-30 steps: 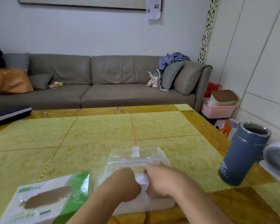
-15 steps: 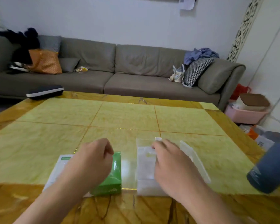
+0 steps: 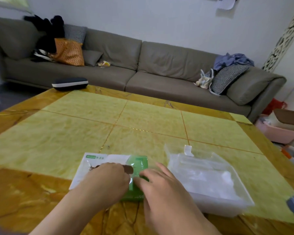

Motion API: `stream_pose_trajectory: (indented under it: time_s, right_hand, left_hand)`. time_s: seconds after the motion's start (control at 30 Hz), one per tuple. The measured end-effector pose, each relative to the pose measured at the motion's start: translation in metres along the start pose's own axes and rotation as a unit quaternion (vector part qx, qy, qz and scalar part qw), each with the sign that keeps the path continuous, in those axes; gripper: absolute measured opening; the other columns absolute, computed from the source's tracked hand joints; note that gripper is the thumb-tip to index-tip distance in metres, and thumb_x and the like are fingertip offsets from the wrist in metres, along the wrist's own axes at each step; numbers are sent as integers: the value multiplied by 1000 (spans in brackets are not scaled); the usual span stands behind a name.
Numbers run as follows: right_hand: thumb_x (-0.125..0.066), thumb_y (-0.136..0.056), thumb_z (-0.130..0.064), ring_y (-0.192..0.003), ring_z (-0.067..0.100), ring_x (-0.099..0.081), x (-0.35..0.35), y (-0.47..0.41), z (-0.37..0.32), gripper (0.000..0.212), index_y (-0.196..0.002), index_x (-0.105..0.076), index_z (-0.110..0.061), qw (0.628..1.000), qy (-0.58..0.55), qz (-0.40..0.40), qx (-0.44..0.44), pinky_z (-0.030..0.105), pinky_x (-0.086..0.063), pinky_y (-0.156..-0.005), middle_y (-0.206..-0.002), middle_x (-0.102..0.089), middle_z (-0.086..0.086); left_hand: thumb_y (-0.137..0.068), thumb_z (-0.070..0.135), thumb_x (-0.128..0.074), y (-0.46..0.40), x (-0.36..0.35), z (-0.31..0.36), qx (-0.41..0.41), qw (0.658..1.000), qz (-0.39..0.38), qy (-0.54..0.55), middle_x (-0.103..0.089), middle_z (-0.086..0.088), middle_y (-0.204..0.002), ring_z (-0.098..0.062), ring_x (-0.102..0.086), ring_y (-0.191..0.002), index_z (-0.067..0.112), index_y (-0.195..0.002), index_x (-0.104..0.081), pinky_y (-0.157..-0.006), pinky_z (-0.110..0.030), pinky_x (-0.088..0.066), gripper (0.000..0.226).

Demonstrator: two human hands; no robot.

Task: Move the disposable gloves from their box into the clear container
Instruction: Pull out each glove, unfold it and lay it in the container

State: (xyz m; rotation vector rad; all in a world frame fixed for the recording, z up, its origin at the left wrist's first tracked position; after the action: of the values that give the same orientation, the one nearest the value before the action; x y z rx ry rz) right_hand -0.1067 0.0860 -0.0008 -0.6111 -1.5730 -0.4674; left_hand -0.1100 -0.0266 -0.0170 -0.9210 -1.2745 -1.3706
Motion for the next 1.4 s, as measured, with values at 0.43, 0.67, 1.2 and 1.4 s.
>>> stream_pose_trajectory:
  time_s: [0.43,0.67,1.2,1.4]
  right_hand:
    - [-55,-85,-19,-136,20,-50,-4,-1,3,55,-140,-60,-19,1000,-15,-15,-9,24,16,-120,-139,-58,3]
    - [-51,-95,-13,-154,19,-22,-11,-2,6,53,-147,-46,-22,996,-73,-31,-37,36,-15,-129,-157,-32,-6]
    - [-76,-93,-15,-70,33,-72,71,45,103,10,-95,-77,-5,721,-628,214,-201,36,-59,-67,-88,-77,20]
    - [-61,-99,6,-58,20,-55,82,47,93,44,-122,-75,-29,754,-625,160,-118,39,-41,-59,-103,-80,11]
  left_hand:
    - [-86,23,-82,28,70,-40,36,880,314,354,-70,26,-80,8,-65,-82,33,-81,-72,-71,-16,-50,15]
    - [-88,21,-77,44,88,-45,15,699,361,617,-77,3,-93,-11,-73,-87,21,-100,-76,-83,-28,-53,13]
    - [-85,31,-79,38,78,42,-115,815,287,491,-71,7,-98,-10,-67,-103,33,-106,-72,-86,-21,-50,23]
    - [-75,74,-75,15,59,55,-100,854,104,500,-50,37,-141,14,-45,-128,65,-137,-46,-103,-30,-44,69]
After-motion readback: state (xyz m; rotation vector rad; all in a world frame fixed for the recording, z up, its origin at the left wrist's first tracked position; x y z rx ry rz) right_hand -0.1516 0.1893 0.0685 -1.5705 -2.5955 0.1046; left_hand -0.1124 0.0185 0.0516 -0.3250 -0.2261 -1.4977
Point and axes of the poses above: each hand's wrist, its own y-axis away from the middle knuckle, its own x-axis out of the back of the hand, z = x × y, the point moved 9 cm from there along -y, towards the middle knuckle
